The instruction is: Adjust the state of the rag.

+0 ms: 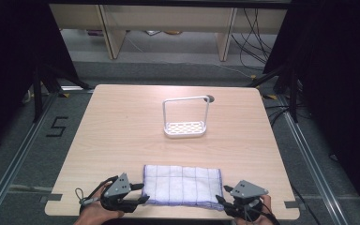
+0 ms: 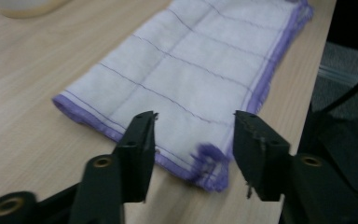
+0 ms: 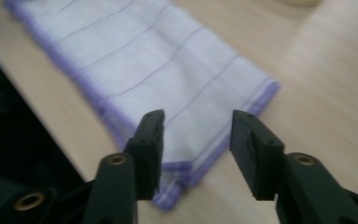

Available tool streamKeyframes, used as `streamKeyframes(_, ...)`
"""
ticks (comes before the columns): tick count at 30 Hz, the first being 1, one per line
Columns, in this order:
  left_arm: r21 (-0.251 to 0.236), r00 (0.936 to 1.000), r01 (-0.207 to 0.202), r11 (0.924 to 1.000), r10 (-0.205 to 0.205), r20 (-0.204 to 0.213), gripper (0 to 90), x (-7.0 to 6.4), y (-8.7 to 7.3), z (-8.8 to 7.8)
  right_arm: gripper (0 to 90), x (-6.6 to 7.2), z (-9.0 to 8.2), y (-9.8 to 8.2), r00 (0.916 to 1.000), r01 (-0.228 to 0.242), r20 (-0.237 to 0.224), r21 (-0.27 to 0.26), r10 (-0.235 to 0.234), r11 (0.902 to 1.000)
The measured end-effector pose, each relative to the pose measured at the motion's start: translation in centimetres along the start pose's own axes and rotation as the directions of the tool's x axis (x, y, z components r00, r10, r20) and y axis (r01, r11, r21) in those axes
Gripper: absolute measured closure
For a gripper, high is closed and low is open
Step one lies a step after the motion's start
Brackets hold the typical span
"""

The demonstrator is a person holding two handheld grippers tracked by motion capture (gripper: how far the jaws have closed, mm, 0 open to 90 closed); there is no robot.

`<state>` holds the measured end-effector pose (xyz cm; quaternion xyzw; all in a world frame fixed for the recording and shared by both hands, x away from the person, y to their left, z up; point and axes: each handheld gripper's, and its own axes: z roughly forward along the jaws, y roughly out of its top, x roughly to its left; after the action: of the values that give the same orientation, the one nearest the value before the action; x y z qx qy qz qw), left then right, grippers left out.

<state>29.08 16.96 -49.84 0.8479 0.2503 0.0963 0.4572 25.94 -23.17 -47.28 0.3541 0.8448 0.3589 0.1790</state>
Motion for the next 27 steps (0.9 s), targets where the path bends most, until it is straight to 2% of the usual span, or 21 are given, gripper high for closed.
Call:
streamKeyframes(3,-0.039,0.9982,0.046,0.9982,-0.047,-0.038,40.5,0.7,0.8,0.0,48.8,-0.6,-0.1,0.1,0.9958,-0.069,0.06,-0.001,0.069,0.9976)
streamKeyframes(4,-0.031,0.9974,0.039,0.9988,-0.041,-0.059,39.0,1.2,1.1,0.1,47.7,-0.8,0.1,0.1,0.995,-0.07,0.072,0.006,0.069,0.9976)
streamKeyframes(6,-0.04,0.9946,0.059,0.9974,-0.062,-0.083,37.4,2.3,1.6,0.8,46.9,-0.6,0.7,0.1,0.9931,-0.101,0.065,0.048,0.098,0.9937)
streamKeyframes(7,-0.041,0.9923,0.068,0.9969,-0.072,-0.101,37.0,2.8,1.8,1.2,46.2,-0.6,1.0,0.1,0.9945,-0.085,0.066,0.053,0.081,0.9949)
streamKeyframes(8,-0.022,0.9913,0.067,0.9975,-0.069,-0.111,36.5,3.5,2.1,1.6,45.9,-0.3,1.1,0.2,0.9941,-0.095,0.059,0.074,0.091,0.9926)
streamKeyframes(10,-0.009,0.9891,0.069,0.9976,-0.07,-0.129,36.1,4.6,2.3,2.5,45.3,-0.2,1.6,0.2,0.9955,-0.071,0.069,0.085,0.065,0.9938)
streamKeyframes(11,0.008,0.9874,0.07,0.9975,-0.069,-0.143,36.1,5.1,2.5,2.9,45.0,-0.1,1.7,0.2,0.9941,-0.089,0.071,0.105,0.082,0.9905)
streamKeyframes(12,0.006,0.985,0.087,0.9962,-0.085,-0.15,36.0,5.6,2.5,3.5,44.6,0.0,1.7,0.2,0.992,-0.113,0.071,0.117,0.105,0.9867)
streamKeyframes(13,0.018,0.9837,0.091,0.9957,-0.087,-0.158,35.8,6.0,2.5,3.8,44.4,-0.2,1.9,-0.1,0.9924,-0.106,0.076,0.122,0.097,0.9869)
streamKeyframes(14,0.008,0.981,0.102,0.9947,-0.099,-0.166,35.3,6.2,2.5,4.2,44.2,-0.3,2.0,-0.2,0.9926,-0.101,0.082,0.133,0.09,0.9861)
streamKeyframes(15,0.032,0.981,0.098,0.9947,-0.091,-0.171,35.2,6.5,2.5,4.4,44.1,-0.2,2.0,-0.2,0.991,-0.115,0.085,0.145,0.103,0.9827)
streamKeyframes(17,0.033,0.9791,0.117,0.9926,-0.11,-0.171,34.9,6.9,2.4,4.8,43.8,-0.3,2.0,-0.5,0.9923,-0.102,0.084,0.147,0.091,0.9839)
streamKeyframes(18,0.044,0.9807,0.109,0.993,-0.1,-0.168,34.9,7.1,2.4,4.8,43.3,0.0,1.8,-0.4,0.9912,-0.12,0.076,0.161,0.109,0.9797)
streamKeyframes(19,0.039,0.979,0.116,0.9925,-0.107,-0.173,34.7,7.2,2.4,4.9,42.8,0.0,1.8,-0.6,0.9943,-0.092,0.067,0.157,0.083,0.9833)
streamKeyframes(20,0.04,0.9795,0.116,0.9924,-0.108,-0.17,34.7,7.3,2.4,4.8,42.3,0.2,1.7,-0.6,0.9937,-0.104,0.057,0.172,0.096,0.9796)
streamKeyframes(22,0.05,0.9805,0.119,0.9916,-0.109,-0.163,34.6,7.4,2.4,4.8,41.8,0.4,1.9,-0.8,0.996,-0.081,0.052,0.175,0.073,0.9813)
streamKeyframes(23,0.046,0.9803,0.125,0.9911,-0.116,-0.16,34.6,7.3,2.4,4.9,41.9,0.6,2.0,-0.8,0.9954,-0.091,0.048,0.194,0.083,0.9767)
streamKeyframes(24,0.057,0.9836,0.119,0.9913,-0.11,-0.143,34.6,7.3,2.4,4.9,41.9,0.6,2.1,-0.8,0.9966,-0.076,0.046,0.193,0.069,0.9782)
streamKeyframes(25,0.067,0.985,0.115,0.9911,-0.105,-0.137,34.7,7.3,2.3,5.1,42.0,0.7,2.1,-0.8,0.9957,-0.09,0.04,0.201,0.084,0.9753)
streamKeyframes(27,0.081,0.9861,0.112,0.9904,-0.101,-0.132,35.0,7.3,2.2,5.3,42.6,0.8,2.4,-1.0,0.9972,-0.073,0.032,0.21,0.068,0.975)
